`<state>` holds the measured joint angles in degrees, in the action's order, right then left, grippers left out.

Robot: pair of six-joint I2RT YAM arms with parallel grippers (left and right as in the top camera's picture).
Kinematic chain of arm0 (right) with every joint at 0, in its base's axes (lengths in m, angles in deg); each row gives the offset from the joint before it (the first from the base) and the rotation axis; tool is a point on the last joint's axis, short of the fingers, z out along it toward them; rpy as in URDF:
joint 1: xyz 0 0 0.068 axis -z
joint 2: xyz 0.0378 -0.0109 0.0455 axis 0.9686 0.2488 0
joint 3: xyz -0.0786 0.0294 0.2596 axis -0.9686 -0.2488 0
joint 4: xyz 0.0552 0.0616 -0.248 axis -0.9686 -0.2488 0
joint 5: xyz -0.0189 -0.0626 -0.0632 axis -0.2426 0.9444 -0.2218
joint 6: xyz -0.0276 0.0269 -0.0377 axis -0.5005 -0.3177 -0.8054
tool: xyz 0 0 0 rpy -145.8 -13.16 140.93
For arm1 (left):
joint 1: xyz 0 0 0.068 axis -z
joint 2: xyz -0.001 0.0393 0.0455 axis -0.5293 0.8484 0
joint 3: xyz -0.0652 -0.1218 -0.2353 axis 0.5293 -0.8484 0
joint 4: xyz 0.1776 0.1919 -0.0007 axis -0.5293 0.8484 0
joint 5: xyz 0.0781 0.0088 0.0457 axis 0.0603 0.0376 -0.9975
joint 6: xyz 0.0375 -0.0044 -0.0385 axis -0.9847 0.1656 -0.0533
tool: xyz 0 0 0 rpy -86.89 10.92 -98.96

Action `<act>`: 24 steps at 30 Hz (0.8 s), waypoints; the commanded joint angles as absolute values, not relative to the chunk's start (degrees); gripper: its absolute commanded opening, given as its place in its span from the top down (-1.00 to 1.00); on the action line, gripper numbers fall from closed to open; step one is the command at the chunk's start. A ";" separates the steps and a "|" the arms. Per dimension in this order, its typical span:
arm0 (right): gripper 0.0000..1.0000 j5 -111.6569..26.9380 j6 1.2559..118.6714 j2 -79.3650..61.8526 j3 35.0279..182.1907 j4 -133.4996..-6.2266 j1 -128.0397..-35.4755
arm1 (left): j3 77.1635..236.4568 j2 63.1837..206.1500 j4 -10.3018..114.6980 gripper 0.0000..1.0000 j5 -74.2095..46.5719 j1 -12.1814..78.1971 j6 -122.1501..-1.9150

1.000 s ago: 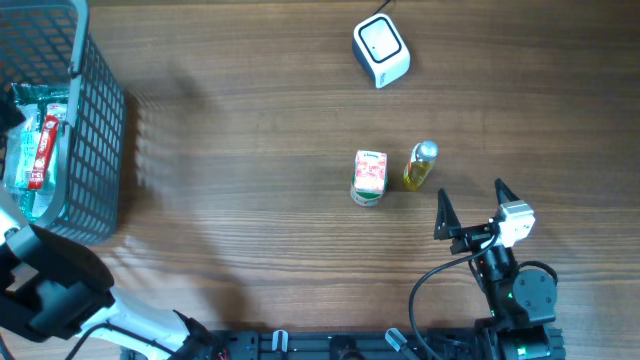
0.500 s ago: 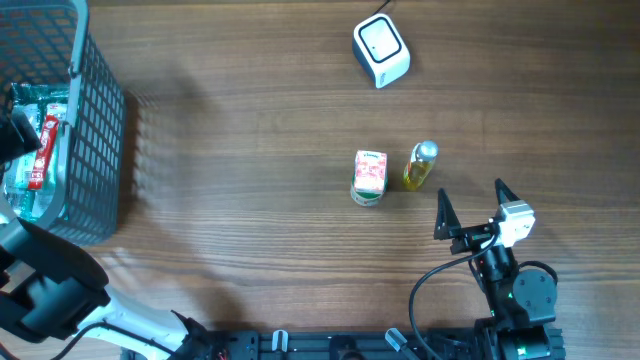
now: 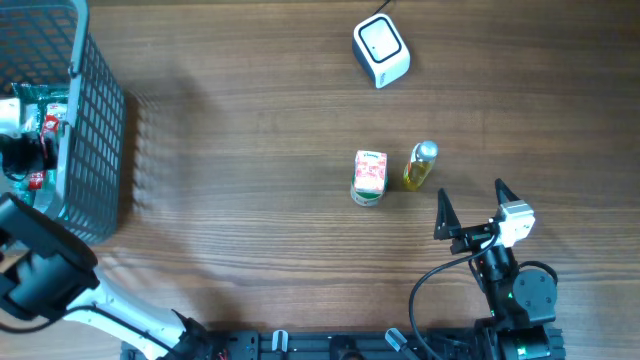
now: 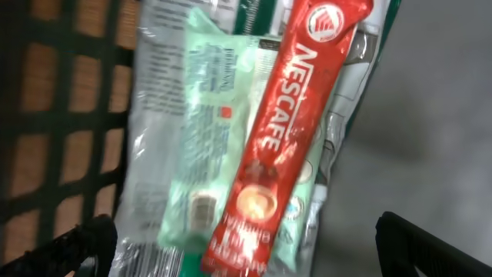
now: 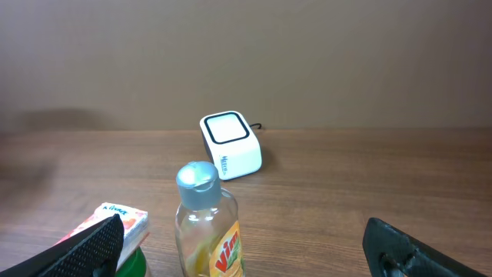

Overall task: Scan the item barcode
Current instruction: 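Grasp the Nescafe sachet and glove packet together with left gripper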

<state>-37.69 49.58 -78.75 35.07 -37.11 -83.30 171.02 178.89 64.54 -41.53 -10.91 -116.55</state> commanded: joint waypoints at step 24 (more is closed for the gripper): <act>-1.00 -37.17 49.17 -79.10 35.03 -36.98 -83.21 | 170.56 185.82 58.90 -1.00 -33.40 -13.69 -124.62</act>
